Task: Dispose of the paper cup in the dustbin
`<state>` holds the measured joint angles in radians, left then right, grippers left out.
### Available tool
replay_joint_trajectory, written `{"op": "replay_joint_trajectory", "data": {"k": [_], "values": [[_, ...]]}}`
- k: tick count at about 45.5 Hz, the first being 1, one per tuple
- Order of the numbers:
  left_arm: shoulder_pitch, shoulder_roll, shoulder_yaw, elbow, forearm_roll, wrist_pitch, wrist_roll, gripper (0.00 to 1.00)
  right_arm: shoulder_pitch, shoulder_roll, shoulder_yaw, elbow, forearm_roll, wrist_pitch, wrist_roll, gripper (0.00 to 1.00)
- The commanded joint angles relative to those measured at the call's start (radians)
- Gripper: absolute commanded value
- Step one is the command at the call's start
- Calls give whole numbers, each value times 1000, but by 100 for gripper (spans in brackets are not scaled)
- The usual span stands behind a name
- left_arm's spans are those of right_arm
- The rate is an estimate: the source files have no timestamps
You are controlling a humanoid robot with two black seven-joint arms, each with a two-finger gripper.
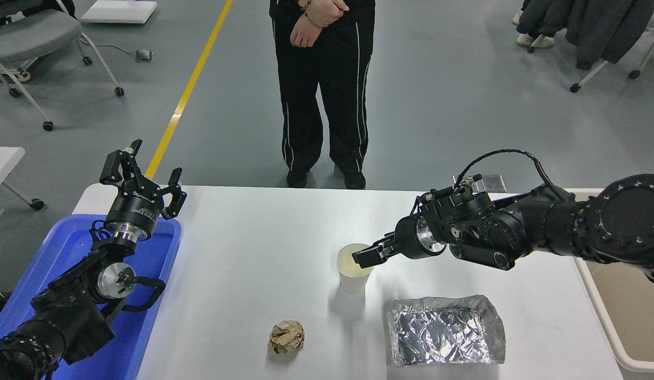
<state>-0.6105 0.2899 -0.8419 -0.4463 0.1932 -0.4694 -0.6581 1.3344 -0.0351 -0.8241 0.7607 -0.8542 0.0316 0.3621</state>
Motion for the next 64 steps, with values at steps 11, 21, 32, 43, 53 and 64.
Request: {"op": "replay_joint_trajectory", "data": {"k": [11, 21, 32, 43, 53, 64], "values": [[0, 0, 0, 0, 0, 0, 0, 100, -69, 11, 2, -44, 9, -59, -3, 66], [0, 0, 0, 0, 0, 0, 0, 100, -60, 0, 0, -46, 41, -45, -3, 24], [0, 0, 1, 0, 0, 0, 0, 100, -57, -8, -6, -44, 49, -22, -2, 0], [0, 0, 0, 0, 0, 0, 0, 100, -55, -16, -3, -44, 50, -21, 0, 0], [0, 0, 0, 0, 0, 0, 0, 100, -37, -49, 46, -41, 93, -21, 9, 0], [0, 0, 0, 0, 0, 0, 0, 100, 22, -193, 235, 55, 215, 94, 35, 0]]}}
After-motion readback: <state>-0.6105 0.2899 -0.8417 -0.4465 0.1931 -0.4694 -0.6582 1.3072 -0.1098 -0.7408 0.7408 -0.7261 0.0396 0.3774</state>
